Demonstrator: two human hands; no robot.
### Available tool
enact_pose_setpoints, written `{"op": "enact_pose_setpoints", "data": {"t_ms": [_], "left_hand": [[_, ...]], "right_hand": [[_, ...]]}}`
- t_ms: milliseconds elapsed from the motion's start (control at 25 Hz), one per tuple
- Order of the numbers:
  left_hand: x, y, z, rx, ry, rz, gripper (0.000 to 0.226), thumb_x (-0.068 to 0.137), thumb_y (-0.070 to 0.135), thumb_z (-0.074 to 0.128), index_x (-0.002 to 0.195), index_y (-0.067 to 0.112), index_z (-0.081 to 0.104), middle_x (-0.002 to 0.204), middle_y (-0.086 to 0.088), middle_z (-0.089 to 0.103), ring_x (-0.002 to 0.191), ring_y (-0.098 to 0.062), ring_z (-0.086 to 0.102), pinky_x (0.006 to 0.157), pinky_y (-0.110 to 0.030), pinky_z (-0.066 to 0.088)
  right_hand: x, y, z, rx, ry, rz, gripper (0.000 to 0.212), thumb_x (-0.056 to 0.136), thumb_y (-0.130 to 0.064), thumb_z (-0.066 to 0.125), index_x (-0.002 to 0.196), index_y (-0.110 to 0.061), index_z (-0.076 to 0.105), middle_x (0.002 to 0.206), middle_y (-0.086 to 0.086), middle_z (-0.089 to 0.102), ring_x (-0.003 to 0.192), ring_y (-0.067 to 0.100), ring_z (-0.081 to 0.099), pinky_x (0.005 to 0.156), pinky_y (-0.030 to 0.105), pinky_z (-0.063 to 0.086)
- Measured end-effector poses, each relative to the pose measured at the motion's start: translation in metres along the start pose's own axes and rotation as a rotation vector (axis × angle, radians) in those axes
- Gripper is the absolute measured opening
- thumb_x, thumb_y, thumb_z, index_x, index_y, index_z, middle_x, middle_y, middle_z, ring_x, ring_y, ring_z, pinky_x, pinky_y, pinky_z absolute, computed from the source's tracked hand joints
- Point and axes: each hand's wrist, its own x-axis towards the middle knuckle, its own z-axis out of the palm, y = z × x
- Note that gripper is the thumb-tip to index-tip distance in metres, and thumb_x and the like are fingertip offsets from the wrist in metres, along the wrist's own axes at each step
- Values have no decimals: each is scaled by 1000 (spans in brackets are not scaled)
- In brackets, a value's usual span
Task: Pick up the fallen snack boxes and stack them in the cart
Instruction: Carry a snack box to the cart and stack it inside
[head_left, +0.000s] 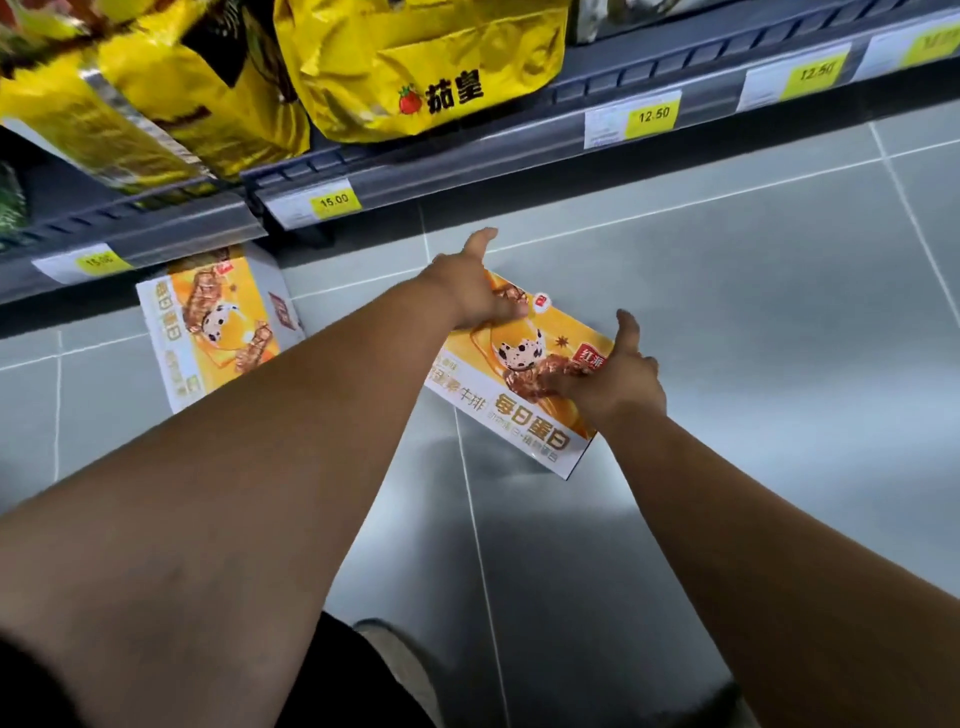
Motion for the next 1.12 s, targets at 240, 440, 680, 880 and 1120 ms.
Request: {"op": "enact_pose_setpoints", "data": {"t_ms": [240,440,680,880,1120], "left_hand": [[-1,4,5,91,-12,-71,96,69,49,82,146,47,24,144,-15,32,122,-38,49,99,-44,47],[-20,9,1,15,121,-32,72,70,51,81,131,45,44,129,-9,35,114,-36,51,97,-41,46],[-83,42,-50,-281,375,75,53,72,47,80,118,47,54,118,-2,35,111,-34,52,100,-37,45],[-194,95,-139,-349,496,118,50,74,49,77,119,47,55,122,-5,39,108,-34,53,98,-37,46],[-359,179,-282,-416,594,188,48,75,48,76,119,48,56,118,-2,37,108,-29,51,97,-32,42]], "right_hand": [[4,2,-3,90,-28,21,83,72,-35,83,139,-29,35,127,12,43,103,30,56,86,35,46],[-3,-2,-27,94,121,-19,63,73,-33,79,128,-32,47,121,8,45,79,22,49,79,30,43],[-49,-37,-113,81,293,-158,64,69,-37,83,124,-36,51,132,4,49,98,19,53,84,33,44],[-147,-87,-222,59,362,-202,68,64,-39,85,124,-39,53,147,4,39,119,23,53,95,40,47],[-302,-164,-379,180,458,-264,67,59,-38,88,119,-38,59,120,0,60,104,21,60,86,44,54]]}}
